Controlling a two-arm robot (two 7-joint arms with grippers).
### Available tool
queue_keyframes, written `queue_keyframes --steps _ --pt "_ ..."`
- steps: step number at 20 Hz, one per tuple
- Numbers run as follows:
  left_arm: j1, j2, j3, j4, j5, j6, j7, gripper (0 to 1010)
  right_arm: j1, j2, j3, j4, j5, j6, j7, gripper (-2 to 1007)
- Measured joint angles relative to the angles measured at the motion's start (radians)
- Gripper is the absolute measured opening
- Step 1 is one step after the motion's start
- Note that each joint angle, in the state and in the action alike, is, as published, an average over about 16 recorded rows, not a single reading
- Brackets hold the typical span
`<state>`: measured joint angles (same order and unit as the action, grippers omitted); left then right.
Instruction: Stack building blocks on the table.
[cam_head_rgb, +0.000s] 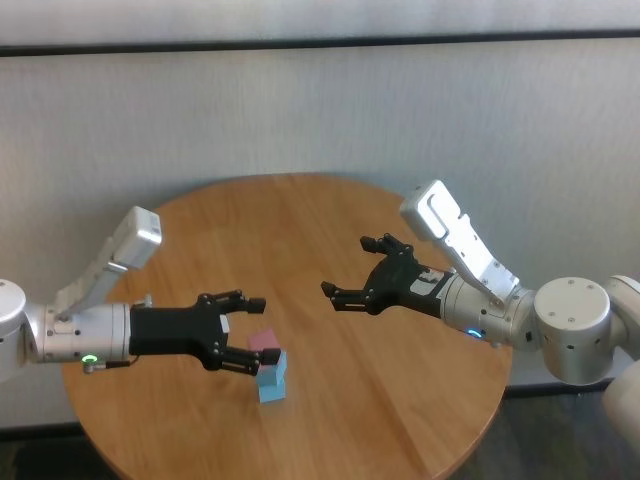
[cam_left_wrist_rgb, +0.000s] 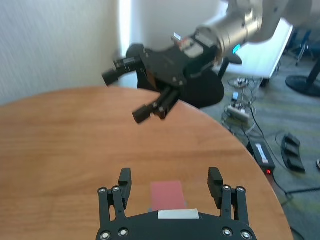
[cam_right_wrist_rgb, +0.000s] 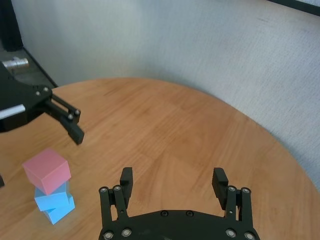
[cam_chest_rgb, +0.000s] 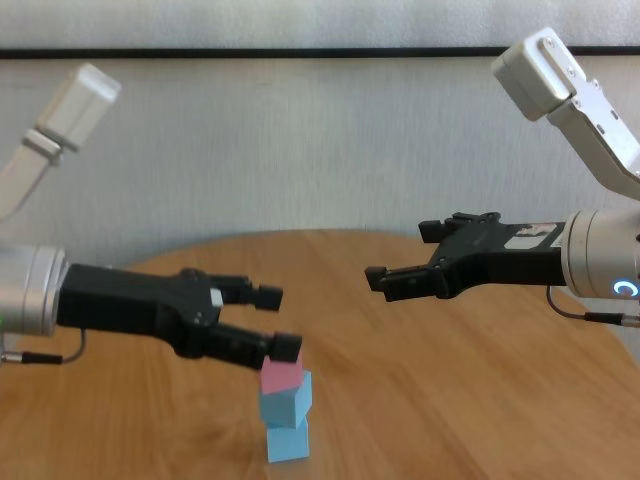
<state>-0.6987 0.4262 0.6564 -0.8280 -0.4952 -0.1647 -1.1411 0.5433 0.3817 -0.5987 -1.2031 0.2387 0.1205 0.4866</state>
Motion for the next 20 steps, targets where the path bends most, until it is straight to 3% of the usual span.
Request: queue_keyframes --steps 4,9,15,20 --pt "0.007 0.003 -0.029 -0.009 -0.018 -0.017 0.066 981 0.000 0.000 0.000 0.000 0.000 0.000 0.000 1001" --pt "0.029 0.008 -0.078 -0.038 -0.024 -0.036 0.199 1000 0.000 0.000 0.000 0.000 0.000 0.000 0.000 1001" --pt "0.069 0.017 -0.134 -0.092 0.003 -0.052 0.381 1000 0.000 0.000 0.000 0.000 0.000 0.000 0.000 1001" --pt "0.096 0.024 -0.158 -0.131 0.025 -0.053 0.457 1000 0.000 0.000 0.000 0.000 0.000 0.000 0.000 1001"
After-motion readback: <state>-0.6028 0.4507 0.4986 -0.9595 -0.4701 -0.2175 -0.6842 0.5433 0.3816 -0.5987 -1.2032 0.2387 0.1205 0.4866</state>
